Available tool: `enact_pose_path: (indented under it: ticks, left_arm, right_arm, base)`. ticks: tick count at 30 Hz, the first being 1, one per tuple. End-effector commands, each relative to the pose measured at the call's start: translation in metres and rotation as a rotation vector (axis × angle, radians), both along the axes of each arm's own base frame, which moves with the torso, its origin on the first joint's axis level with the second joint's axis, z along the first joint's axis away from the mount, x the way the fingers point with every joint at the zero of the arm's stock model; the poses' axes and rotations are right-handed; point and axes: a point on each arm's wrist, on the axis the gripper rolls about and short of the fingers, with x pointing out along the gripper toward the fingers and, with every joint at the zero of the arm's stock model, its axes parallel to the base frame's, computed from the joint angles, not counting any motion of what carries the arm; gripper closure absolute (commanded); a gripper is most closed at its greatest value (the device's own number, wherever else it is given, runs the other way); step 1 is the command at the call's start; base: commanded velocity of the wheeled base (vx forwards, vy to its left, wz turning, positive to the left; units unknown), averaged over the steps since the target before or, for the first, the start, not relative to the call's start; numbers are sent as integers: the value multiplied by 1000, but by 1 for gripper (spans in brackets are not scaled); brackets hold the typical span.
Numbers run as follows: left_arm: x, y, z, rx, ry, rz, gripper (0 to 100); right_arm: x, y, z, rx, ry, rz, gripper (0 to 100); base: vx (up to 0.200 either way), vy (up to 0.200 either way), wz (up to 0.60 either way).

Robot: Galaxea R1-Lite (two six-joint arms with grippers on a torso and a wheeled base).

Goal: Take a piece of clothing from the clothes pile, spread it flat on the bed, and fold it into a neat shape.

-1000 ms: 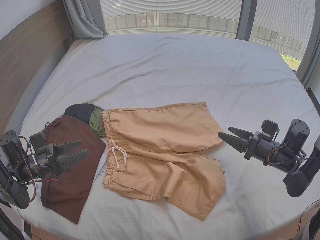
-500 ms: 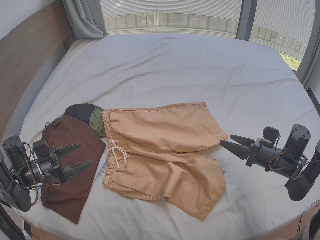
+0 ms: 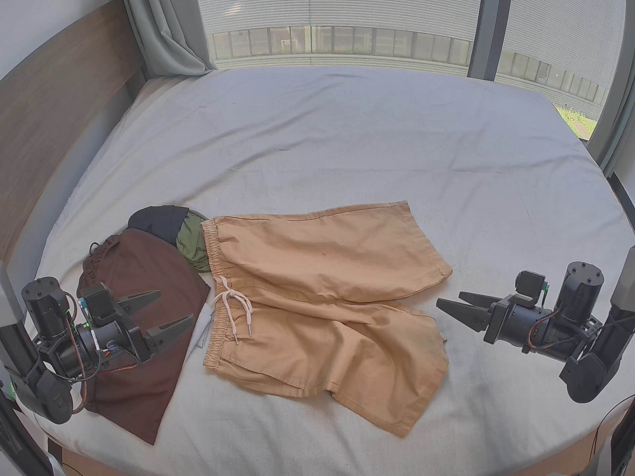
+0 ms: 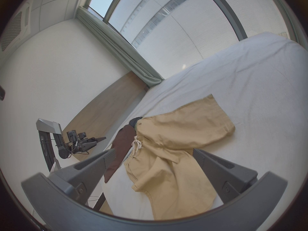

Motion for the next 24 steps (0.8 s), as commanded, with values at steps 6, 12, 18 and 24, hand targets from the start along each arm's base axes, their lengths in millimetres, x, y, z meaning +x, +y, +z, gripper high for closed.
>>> enact_pose_path:
  ticks: [6, 12, 18, 24]
  left_arm:
    - [-1, -2, -5, -3, 24, -9, 0]
    - [0, -2, -4, -4, 21, -11, 0]
    - [2, -1, -5, -4, 20, -11, 0]
    - [2, -1, -6, -3, 25, -11, 0]
  right_arm:
    - [-5, -5, -36, -55, 162, -76, 0]
    - [-11, -7, -52, -77, 243, -85, 0]
    - [-9, -10, -68, -93, 308, -100, 0]
    - [-10, -15, -87, -110, 384, -113, 0]
  base:
    - [0, 0, 0]
    - [0, 0, 0]
    - [0, 0, 0]
    - [0, 0, 0]
